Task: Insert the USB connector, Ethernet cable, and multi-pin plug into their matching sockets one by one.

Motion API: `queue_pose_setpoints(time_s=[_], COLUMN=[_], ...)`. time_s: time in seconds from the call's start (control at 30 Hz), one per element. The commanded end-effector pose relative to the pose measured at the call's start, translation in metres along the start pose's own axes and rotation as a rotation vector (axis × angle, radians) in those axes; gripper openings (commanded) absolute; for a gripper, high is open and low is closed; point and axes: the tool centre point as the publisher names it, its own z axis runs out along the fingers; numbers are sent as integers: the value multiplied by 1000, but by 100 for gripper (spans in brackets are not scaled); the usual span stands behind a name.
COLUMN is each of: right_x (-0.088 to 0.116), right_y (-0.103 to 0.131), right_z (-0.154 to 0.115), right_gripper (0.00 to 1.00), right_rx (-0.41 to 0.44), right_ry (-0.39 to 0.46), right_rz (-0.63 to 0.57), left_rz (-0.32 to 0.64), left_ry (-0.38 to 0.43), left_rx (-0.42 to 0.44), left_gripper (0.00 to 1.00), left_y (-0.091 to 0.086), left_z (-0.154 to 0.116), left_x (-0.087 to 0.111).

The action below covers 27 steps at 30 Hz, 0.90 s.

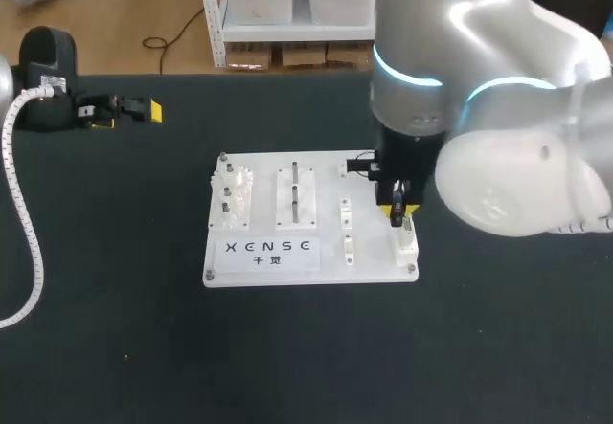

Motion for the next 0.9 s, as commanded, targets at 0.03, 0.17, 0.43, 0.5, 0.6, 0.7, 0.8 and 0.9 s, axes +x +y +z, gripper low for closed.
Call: queue_pose_setpoints(time_s=[0.03,0.17,0.43,0.5,0.6,0.7,0.8,0.9], right_x=[4,4,4,3,3,3,4,5], right_y=[-3,-6,-14,-15,-16,-16,-16,-16], right_z=[3,5,5,6,5,5,6,6], right_gripper=[0,0,0,0,0,0,0,0], right_rx=[-4,-2,6,7,7,8,9,9], right_ry=[-11,-6,-7,-7,-6,-5,-3,-1], right_rz=[5,14,22,26,31,31,32,32], left_rz=[0,0,0,0,0,0,0,0], left_ry=[0,0,0,0,0,0,0,0], left_rx=[0,0,0,0,0,0,0,0], left_gripper=[100,100,100,100,100,100,100,100], left_y=[0,0,0,0,0,0,0,0], left_z=[0,0,0,0,0,0,0,0], left_x=[0,0,0,0,0,0,0,0])
